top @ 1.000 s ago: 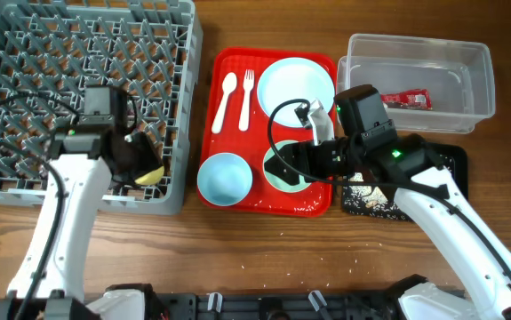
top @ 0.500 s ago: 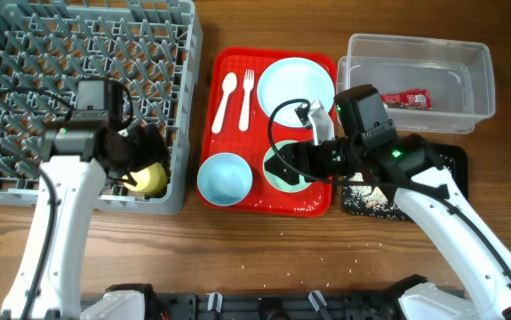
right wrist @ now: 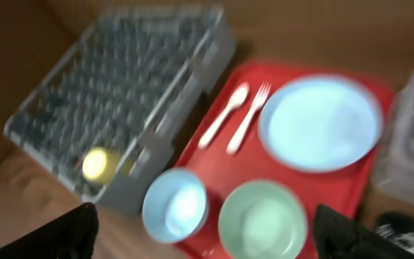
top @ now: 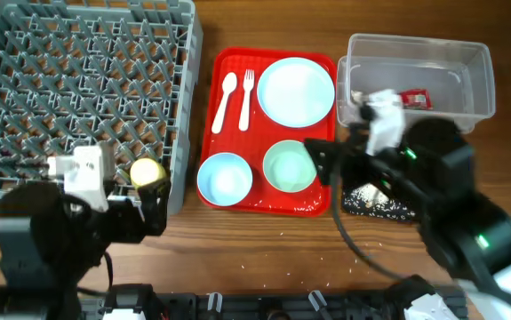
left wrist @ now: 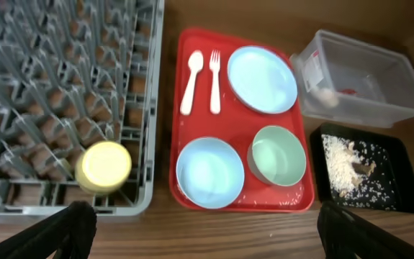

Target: Sort waste into correct bins and load items into the dishwasher rack

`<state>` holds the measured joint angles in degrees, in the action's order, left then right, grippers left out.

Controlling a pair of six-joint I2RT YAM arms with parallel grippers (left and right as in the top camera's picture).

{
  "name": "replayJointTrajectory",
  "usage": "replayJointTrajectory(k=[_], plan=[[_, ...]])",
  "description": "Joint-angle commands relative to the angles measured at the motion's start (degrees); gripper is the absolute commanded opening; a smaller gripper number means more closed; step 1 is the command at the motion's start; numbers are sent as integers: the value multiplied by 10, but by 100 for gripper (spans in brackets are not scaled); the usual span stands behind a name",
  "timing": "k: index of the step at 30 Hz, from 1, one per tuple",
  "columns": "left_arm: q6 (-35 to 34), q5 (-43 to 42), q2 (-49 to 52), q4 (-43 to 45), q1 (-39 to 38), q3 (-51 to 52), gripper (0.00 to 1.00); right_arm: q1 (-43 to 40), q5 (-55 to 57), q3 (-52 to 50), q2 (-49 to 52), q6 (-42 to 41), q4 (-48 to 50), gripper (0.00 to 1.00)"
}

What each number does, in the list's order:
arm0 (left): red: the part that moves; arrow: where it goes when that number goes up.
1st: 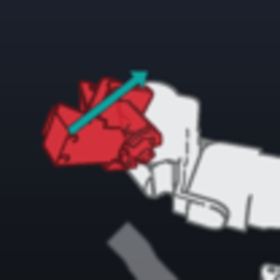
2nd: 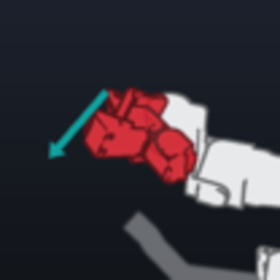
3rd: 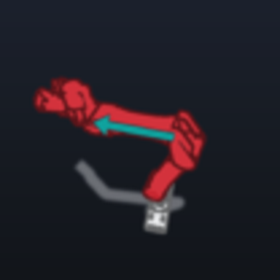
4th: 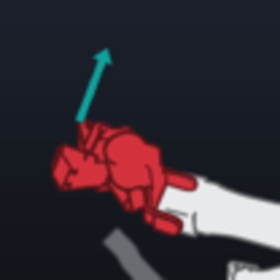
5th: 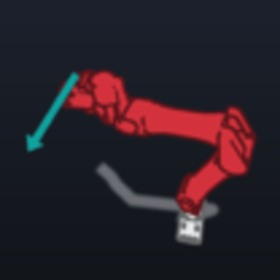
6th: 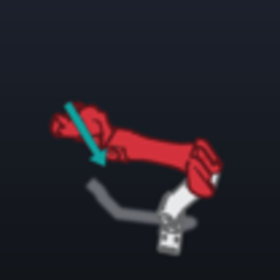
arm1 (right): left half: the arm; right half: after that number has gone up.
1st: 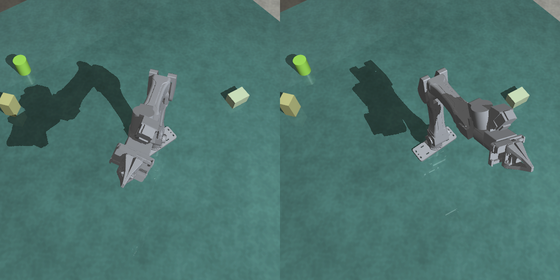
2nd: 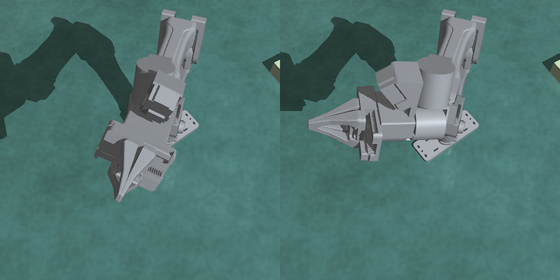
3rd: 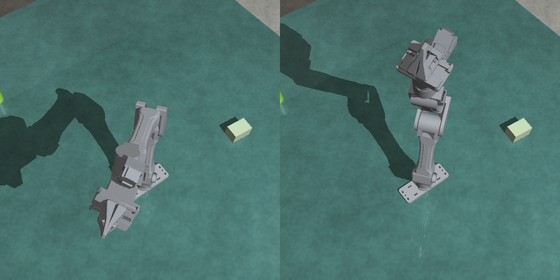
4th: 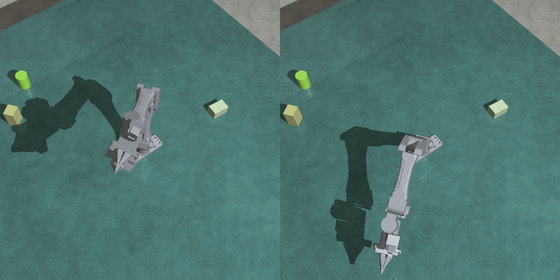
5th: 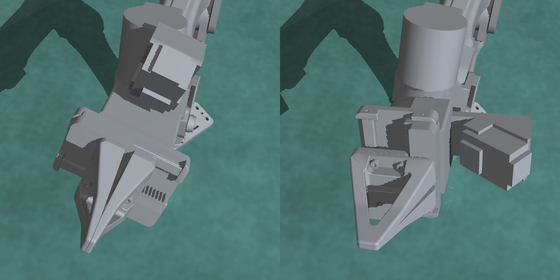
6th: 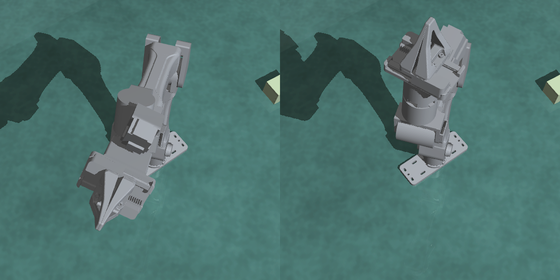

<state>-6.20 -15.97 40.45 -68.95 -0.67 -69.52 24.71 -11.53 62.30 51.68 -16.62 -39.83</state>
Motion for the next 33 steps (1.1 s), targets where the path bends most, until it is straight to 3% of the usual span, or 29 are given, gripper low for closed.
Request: replayJointTrajectory(k=[1,5,13,16,19,20,21,24,26,29,33], plan=[[30,6,-23,3,-2,-2,100,2,66,10,-65,1,-4,100],[28,6,-21,-3,-2,-2,100,2,36,10,-83,-1,-36,100],[28,6,-21,-8,-2,-2,100,2,18,10,-13,-16,-74,100],[28,6,-21,-14,-2,-1,100,2,18,10,19,-101,-74,100],[28,6,-21,-14,-2,-2,100,2,3,10,68,-334,-74,99],[28,6,-21,-14,-2,-2,100,2,12,10,81,-356,-81,100],[28,6,-21,-14,-2,-1,100,1,72,10,101,-316,-107,100],[28,6,-21,-14,-2,-2,100,0,45,10,123,-325,-120,100],[28,6,-21,-14,-2,-2,100,-8,44,10,110,-283,-105,100],[28,6,-21,-14,-2,-2,100,-10,71,10,8,-149,-73,100],[28,6,-21,-14,-2,-2,100,-26,186,-3,-130,-88,-73,100]])
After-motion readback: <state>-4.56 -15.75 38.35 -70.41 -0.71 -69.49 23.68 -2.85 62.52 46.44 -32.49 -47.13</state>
